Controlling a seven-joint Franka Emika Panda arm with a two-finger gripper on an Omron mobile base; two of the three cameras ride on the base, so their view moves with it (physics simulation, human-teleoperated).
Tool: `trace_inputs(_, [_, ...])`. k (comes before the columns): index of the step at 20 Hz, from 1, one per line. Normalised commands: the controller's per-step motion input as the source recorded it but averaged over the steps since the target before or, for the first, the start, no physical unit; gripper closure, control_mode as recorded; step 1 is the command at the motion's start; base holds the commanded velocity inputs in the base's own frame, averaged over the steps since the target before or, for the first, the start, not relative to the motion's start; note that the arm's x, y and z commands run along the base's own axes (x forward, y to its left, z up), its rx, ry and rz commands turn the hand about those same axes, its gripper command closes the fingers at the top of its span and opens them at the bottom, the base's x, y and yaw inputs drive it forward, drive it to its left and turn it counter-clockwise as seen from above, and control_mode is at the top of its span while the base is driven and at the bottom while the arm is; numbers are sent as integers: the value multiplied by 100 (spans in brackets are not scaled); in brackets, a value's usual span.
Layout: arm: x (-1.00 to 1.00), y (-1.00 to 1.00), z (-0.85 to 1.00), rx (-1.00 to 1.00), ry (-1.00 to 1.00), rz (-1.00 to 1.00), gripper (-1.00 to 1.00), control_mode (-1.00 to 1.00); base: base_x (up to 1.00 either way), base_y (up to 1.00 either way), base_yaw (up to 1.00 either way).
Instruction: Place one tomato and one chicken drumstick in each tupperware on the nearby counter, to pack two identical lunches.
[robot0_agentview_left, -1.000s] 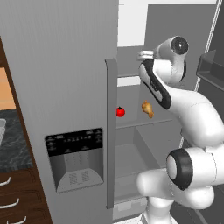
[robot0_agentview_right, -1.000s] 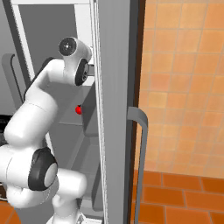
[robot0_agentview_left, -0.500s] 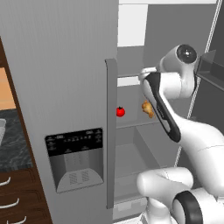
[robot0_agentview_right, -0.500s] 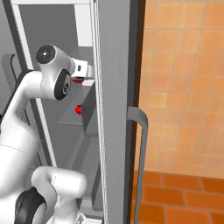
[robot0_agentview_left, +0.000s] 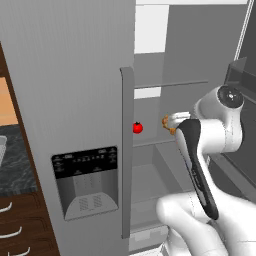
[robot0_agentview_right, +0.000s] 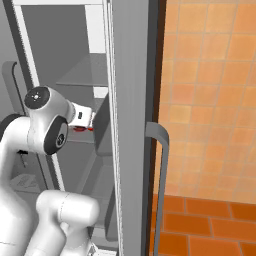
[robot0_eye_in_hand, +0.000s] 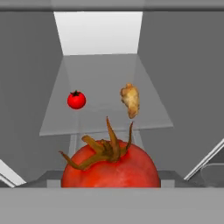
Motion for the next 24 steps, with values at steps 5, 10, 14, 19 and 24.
trace_inputs(5, [-61, 0, -78, 0, 7, -2, 100, -100, 0, 0, 0])
trace_inputs(10, [-5, -1, -6, 0, 1, 0, 100, -100, 0, 0, 0])
trace_inputs(14, [-4, 0, -1, 0, 2, 0, 100, -100, 0, 0, 0])
trace_inputs(19, [-23, 2, -5, 0, 2, 0, 100, 100, -48, 22, 2])
trace_inputs(24, [0, 0, 0, 0, 0, 0, 100, 100, -55, 93, 10])
